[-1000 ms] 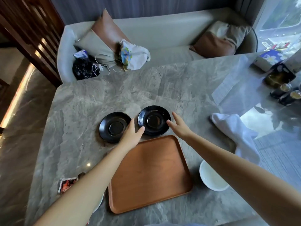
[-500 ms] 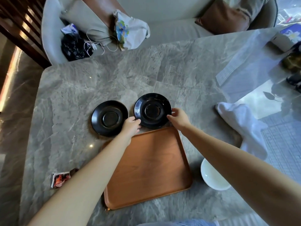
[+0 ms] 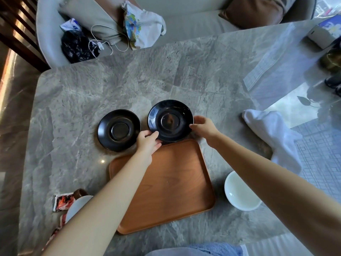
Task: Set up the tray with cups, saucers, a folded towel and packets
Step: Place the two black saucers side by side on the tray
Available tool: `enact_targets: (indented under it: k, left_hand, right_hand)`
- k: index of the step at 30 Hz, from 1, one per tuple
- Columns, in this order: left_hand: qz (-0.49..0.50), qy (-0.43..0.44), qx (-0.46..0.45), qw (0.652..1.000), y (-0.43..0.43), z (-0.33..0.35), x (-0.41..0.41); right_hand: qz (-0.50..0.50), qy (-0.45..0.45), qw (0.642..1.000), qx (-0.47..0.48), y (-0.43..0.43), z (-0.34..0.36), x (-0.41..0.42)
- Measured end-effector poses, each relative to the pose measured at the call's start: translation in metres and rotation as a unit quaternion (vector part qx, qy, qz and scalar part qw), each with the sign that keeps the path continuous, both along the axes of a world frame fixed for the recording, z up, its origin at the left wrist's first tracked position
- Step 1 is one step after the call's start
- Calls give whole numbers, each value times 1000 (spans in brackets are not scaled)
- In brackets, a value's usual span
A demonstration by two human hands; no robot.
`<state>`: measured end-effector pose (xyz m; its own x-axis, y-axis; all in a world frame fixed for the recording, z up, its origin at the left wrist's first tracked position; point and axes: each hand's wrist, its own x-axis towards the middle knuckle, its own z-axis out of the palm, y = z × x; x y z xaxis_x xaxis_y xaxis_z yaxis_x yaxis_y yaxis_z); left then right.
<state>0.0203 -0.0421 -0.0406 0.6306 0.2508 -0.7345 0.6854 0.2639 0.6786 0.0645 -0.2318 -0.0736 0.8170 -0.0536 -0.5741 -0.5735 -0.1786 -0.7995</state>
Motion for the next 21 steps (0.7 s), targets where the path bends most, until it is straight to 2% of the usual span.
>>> enact_targets:
  k: [5, 9, 14, 18, 21]
  left_hand:
    - [5, 3, -61, 998, -2, -1, -29]
    - [-58, 1, -85, 995, 3, -2, -59]
    - [-174, -16, -58, 983, 8, -1, -92]
    - [-226, -5, -6, 974, 6, -5, -108]
    - [-244, 14, 11, 970, -2, -10, -119]
  right_hand:
    - [44, 23, 996, 75, -19, 14, -7]
    - [131, 26, 989, 60, -28, 23, -18]
    - [236, 19, 971, -25, -29, 26, -32]
    - [262, -2, 960, -100, -23, 28, -42]
    - [320, -74, 918, -224, -17, 24, -47]
